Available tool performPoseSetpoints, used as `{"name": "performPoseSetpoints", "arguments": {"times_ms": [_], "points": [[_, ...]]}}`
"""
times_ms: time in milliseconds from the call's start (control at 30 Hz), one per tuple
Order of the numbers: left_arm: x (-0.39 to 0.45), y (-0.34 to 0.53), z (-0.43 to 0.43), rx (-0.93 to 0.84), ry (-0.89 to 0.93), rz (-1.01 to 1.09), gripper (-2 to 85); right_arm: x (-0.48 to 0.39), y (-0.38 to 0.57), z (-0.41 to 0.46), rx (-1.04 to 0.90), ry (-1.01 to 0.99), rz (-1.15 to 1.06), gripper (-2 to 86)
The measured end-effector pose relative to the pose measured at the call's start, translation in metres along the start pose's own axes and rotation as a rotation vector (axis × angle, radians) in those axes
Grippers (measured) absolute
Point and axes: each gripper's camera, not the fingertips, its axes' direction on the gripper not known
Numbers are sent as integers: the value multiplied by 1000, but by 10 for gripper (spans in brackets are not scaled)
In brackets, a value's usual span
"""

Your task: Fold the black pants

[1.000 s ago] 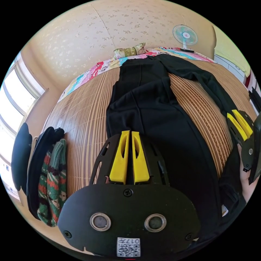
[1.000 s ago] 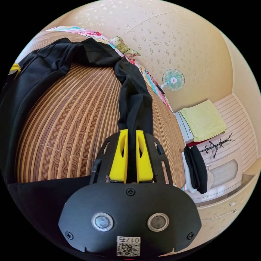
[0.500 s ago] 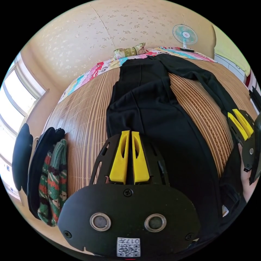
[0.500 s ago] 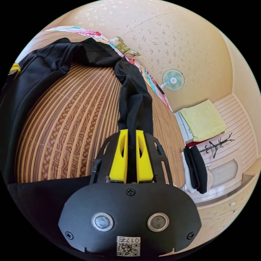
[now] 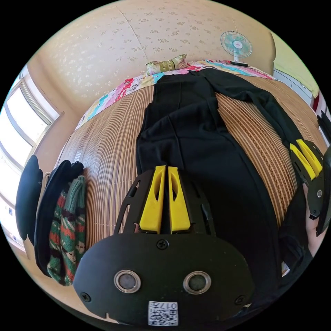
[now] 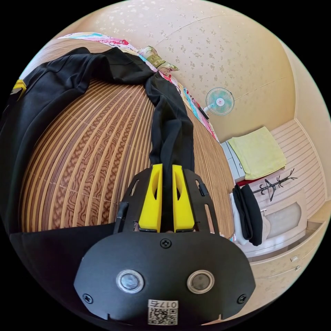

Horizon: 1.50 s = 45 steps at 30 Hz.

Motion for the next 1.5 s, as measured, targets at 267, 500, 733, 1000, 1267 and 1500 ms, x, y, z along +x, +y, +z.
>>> {"name": "performPoseSetpoints", "arguments": {"times_ms": [267, 500, 733, 1000, 1267, 1500], "points": [[4, 0, 1, 0, 0, 0, -3, 3, 1, 4, 0, 3, 0, 42], [7, -1, 3, 1, -1, 0, -3, 4, 2, 6, -1, 4, -1, 40], [13, -1, 5, 1, -9, 4, -3, 4, 1, 7, -2, 5, 0, 39], [16, -1, 8, 2, -6, 3, -4, 4, 1, 6, -2, 6, 0, 39], [20, -1, 12, 0, 3, 5, -5, 2, -1, 4, -2, 7, 1, 40], [24, -1, 14, 0, 3, 6, -6, -1, -4, 0, -2, 10, 0, 40]]}}
